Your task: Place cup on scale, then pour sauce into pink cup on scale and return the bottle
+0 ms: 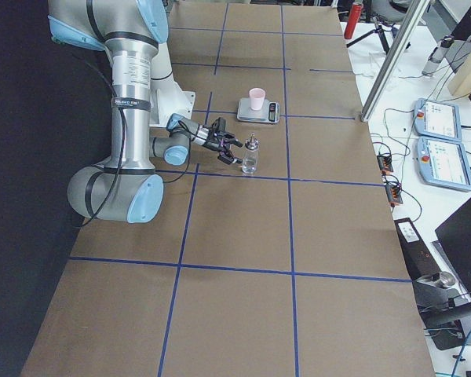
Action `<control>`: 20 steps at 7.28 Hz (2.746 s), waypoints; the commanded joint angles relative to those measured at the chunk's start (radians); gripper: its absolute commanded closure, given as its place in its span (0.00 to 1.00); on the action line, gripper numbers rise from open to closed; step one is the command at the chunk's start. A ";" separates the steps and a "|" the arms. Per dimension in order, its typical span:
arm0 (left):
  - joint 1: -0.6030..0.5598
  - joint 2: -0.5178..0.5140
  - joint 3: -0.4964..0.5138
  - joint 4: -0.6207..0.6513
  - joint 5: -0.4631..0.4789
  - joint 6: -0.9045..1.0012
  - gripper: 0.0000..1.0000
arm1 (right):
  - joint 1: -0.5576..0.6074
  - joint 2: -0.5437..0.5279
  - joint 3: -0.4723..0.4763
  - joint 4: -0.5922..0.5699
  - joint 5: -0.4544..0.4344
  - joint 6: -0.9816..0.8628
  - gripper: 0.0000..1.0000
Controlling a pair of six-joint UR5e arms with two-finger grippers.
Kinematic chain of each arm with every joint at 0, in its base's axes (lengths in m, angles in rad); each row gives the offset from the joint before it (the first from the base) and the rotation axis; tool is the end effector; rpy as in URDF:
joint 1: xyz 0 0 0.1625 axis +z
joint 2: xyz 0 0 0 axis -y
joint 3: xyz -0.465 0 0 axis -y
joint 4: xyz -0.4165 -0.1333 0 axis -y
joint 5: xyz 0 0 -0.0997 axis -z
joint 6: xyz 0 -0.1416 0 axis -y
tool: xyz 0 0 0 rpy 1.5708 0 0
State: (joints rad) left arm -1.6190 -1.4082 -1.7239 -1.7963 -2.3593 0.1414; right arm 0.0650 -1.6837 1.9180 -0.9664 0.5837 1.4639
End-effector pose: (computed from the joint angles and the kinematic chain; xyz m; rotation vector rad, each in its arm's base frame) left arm -0.0550 -0.4579 0.7014 0.2784 0.7632 0.1732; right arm -0.4601 -0.2819 0.5059 0.9878 -0.6846 0.3764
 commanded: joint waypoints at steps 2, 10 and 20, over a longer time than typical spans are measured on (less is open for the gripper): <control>0.001 0.002 0.000 0.000 0.000 0.001 0.00 | -0.103 -0.027 0.053 0.000 -0.079 0.032 0.00; 0.005 0.002 0.001 0.002 -0.002 0.001 0.00 | 0.028 0.445 0.220 -0.563 0.126 -0.031 0.00; 0.013 0.000 0.000 0.000 -0.002 0.001 0.00 | 1.249 0.271 -0.136 -0.603 1.514 -1.418 0.00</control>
State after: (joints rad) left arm -1.6061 -1.4069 -1.7234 -1.7963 -2.3608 0.1427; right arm 1.1761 -1.3827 1.9012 -1.5689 1.9656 0.2517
